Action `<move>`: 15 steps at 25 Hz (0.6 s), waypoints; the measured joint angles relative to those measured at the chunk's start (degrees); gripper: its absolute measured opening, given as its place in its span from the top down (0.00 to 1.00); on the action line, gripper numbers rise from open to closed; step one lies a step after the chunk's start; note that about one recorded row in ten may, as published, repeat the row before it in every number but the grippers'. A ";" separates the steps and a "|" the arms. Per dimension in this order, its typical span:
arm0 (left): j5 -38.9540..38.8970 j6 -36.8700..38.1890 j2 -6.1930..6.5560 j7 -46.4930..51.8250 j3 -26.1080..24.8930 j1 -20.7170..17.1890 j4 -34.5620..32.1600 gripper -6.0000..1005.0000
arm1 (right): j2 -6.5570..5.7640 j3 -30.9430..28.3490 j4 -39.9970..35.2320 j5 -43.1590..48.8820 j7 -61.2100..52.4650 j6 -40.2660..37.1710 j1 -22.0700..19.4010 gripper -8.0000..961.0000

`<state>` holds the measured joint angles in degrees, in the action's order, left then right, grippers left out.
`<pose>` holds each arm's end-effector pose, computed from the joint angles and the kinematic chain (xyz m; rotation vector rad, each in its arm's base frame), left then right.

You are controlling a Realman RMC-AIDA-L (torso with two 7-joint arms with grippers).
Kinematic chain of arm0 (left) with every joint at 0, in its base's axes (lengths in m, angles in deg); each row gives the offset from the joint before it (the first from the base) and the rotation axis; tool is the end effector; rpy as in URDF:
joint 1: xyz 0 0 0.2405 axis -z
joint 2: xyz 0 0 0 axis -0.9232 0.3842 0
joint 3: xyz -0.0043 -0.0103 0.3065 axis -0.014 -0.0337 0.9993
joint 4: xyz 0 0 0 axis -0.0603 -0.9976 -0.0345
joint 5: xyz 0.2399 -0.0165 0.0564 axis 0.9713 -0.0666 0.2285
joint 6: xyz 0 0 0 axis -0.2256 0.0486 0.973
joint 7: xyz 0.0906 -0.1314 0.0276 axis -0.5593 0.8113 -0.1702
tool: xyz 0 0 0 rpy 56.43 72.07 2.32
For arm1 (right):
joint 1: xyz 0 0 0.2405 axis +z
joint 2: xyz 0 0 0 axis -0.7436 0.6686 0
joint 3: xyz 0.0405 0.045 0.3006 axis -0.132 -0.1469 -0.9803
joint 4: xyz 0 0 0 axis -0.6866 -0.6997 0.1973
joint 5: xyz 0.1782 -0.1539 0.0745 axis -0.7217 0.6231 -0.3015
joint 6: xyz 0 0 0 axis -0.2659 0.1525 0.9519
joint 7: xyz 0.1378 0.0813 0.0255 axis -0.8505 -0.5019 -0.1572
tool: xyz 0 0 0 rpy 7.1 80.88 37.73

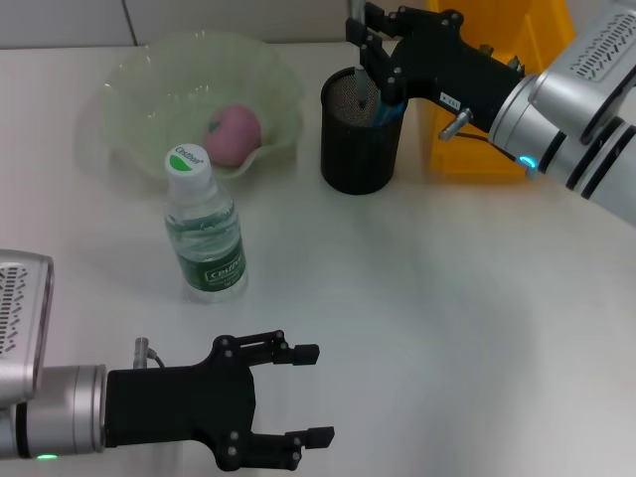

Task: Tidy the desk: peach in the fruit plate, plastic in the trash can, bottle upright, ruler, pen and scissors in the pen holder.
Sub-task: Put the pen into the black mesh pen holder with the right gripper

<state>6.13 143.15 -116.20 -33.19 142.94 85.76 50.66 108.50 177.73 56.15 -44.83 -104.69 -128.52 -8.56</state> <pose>-0.3360 0.2666 -0.1151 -2.9570 -0.2391 -0.8720 0.2351 0.4640 -0.1139 -2.2306 0.2126 0.8608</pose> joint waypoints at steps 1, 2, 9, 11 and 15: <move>0.00 0.00 -0.01 -0.10 -0.07 0.01 0.00 0.21 | 0.00 0.08 0.25 0.04 0.00 0.06 0.06 0.80; 0.00 0.00 -0.01 -0.18 -0.15 0.01 0.00 0.21 | 0.00 0.25 0.39 0.09 0.00 0.07 0.05 0.79; -0.01 0.04 -0.01 -0.32 -0.34 -0.15 0.00 0.21 | -0.01 0.44 -0.26 0.29 -0.11 -2.60 -2.18 0.67; -0.01 0.11 -0.01 -0.35 -0.35 -0.22 0.00 0.21 | -0.02 0.40 -1.87 0.32 -0.31 -6.84 -4.48 0.53; -0.02 0.14 0.09 -0.36 -0.42 -0.39 -0.03 0.21 | -0.58 -0.02 -10.25 1.14 -6.27 -15.47 -13.47 0.45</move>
<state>6.11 143.30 -116.11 -33.54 142.53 85.37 50.64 107.92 177.72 45.90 -43.69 -110.96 -143.98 -22.03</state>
